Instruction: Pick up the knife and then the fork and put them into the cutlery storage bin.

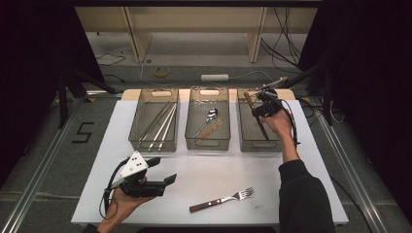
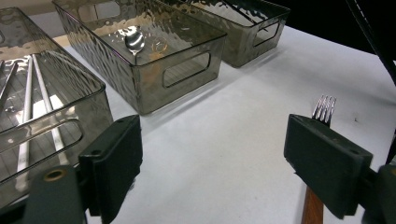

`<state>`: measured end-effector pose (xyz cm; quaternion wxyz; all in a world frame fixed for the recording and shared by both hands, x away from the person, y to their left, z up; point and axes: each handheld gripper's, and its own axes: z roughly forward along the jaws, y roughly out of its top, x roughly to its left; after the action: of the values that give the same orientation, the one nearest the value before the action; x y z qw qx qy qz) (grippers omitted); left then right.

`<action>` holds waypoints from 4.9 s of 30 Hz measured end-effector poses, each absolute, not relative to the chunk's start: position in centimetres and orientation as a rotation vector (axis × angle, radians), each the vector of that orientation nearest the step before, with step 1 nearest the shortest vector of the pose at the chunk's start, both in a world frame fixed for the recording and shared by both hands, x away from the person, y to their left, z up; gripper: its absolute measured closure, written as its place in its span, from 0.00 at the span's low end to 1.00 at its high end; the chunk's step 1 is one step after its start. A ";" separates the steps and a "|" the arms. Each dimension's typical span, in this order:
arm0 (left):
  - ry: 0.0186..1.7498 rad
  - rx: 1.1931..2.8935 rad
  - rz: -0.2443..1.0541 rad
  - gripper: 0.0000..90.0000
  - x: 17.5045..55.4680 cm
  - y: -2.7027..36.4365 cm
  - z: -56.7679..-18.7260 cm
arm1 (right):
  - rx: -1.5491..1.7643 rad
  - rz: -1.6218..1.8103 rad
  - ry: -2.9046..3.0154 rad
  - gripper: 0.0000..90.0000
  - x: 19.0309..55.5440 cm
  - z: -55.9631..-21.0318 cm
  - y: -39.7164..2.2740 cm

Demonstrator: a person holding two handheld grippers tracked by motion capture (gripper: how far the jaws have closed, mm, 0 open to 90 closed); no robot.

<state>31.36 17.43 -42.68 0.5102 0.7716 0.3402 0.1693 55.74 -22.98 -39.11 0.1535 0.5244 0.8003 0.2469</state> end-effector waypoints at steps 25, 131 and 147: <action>0.819 1.858 0.405 0.21 31.3 17.4 -42.7 | 1.521 0.724 2.346 0.52 55.6 -39.4 -22.3; 0.829 1.863 0.415 0.20 31.3 17.5 -42.7 | 0.303 0.532 3.093 0.68 33.6 -45.9 -10.3; 0.827 1.866 0.413 0.20 31.3 17.5 -42.7 | 0.230 0.470 3.066 0.79 33.3 -46.2 -9.9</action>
<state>31.30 17.47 -42.74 0.5051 0.7734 0.3427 0.1712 33.26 -9.89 -46.17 0.0154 0.0740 0.9856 0.1512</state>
